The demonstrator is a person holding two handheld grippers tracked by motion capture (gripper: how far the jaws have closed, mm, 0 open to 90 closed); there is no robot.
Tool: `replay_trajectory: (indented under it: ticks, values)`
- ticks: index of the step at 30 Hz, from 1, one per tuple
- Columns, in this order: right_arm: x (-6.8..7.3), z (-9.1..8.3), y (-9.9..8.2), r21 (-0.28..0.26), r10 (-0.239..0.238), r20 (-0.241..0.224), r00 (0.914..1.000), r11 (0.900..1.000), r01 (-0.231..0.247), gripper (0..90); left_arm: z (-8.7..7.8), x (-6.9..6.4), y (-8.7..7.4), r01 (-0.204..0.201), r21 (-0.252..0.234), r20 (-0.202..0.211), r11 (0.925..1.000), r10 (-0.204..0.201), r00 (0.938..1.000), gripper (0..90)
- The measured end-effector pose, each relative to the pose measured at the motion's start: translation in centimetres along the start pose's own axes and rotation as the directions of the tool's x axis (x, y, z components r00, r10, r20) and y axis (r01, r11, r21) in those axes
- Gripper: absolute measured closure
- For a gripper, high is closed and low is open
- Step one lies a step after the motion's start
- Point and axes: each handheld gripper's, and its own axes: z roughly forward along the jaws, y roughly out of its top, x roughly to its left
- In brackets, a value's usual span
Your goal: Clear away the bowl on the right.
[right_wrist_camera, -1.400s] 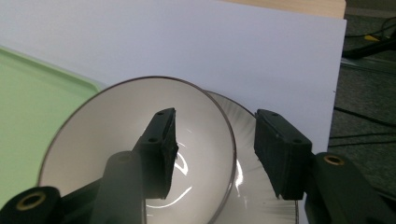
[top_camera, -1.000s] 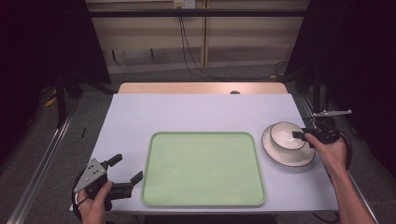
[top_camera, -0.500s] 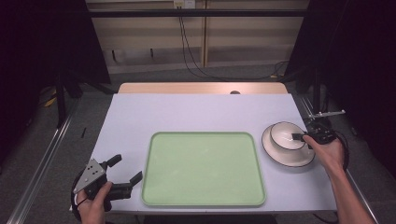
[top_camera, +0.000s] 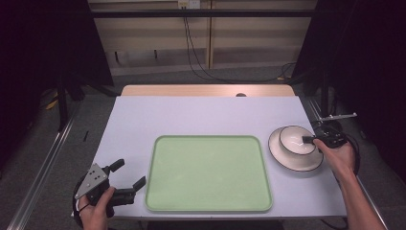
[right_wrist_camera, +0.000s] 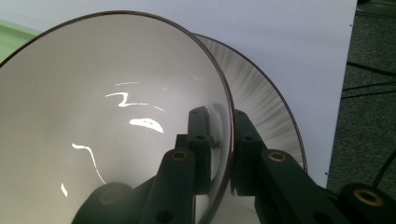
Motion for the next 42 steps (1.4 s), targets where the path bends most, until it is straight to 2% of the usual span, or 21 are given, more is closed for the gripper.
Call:
replay_trajectory:
  ticks: [5, 15, 28, 32, 33, 35, 38, 42]
  values:
    - [-0.42, -0.14, -0.15, -0.007, 0.015, -0.024, 0.9996, 0.9999, -0.016, 82.9, -0.01, 0.01, -0.01, 0.003, -0.002, 0.001, 1.0, -0.003, 1.0, 1.3]
    - [-0.64, -0.26, -0.24, -0.002, 0.047, -0.026, 0.9985, 0.9989, -0.047, 83.1, -0.01, 0.06, -0.03, 0.0, 0.002, -0.004, 1.0, 0.0, 1.0, 1.1]
    - [-0.7, -0.39, -0.15, -0.015, 0.091, -0.061, 0.9939, 0.9956, -0.092, 83.0, 0.05, 0.03, -0.04, 0.003, 0.005, -0.008, 1.0, -0.003, 1.0, 1.1]
    - [-0.67, -0.48, -0.07, -0.013, 0.088, -0.069, 0.9938, 0.996, -0.089, 82.9, 0.04, 0.03, -0.04, 0.003, 0.004, -0.009, 1.0, -0.003, 1.0, 1.0]
    - [-0.78, -0.52, -0.09, -0.029, 0.092, -0.085, 0.9921, 0.995, -0.095, 82.7, 0.02, 0.04, -0.04, 0.002, 0.004, -0.01, 1.0, -0.002, 0.9999, 0.9]
    - [-0.65, -0.54, -0.07, -0.022, 0.101, -0.082, 0.9915, 0.9944, -0.103, 82.8, 0.02, 0.07, -0.05, 0.003, 0.002, -0.005, 1.0, -0.003, 1.0, 0.9]
    - [-0.68, -0.57, 0.0, -0.025, 0.089, -0.074, 0.9933, 0.9956, -0.091, 82.7, 0.0, 0.08, -0.05, 0.001, 0.004, -0.005, 1.0, -0.001, 1.0, 0.9]
    - [-0.7, -0.68, 0.0, -0.042, 0.085, -0.072, 0.9938, 0.9952, -0.088, 82.6, -0.01, 0.08, -0.06, 0.001, 0.005, -0.006, 1.0, -0.001, 1.0, 0.9]
